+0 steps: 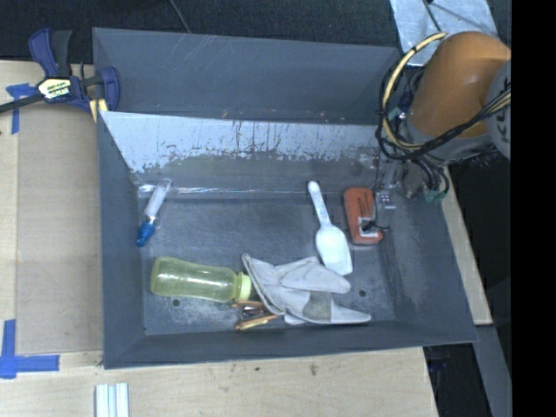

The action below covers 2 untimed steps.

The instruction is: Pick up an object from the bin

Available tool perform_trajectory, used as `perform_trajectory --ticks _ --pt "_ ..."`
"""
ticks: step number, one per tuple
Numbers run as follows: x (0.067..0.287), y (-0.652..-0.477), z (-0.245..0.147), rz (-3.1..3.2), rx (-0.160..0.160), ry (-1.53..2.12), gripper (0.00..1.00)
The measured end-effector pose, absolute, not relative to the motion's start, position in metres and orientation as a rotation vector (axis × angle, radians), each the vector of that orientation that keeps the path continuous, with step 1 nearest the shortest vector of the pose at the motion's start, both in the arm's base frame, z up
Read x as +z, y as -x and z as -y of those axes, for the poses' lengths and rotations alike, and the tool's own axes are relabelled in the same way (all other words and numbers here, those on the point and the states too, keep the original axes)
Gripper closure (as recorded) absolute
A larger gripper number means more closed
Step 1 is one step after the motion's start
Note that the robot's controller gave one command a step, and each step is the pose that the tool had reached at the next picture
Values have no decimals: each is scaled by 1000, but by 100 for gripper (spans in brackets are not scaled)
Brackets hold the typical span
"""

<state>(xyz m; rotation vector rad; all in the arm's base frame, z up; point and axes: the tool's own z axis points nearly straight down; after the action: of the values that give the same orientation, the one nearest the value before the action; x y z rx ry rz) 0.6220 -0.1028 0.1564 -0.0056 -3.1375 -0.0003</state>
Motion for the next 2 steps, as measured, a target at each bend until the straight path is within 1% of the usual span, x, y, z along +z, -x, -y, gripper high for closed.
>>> perform_trajectory --ticks 1,2 --pt "162 -623 102 3145 1 2 0" --pt "106 -627 103 3148 2 -12 0"
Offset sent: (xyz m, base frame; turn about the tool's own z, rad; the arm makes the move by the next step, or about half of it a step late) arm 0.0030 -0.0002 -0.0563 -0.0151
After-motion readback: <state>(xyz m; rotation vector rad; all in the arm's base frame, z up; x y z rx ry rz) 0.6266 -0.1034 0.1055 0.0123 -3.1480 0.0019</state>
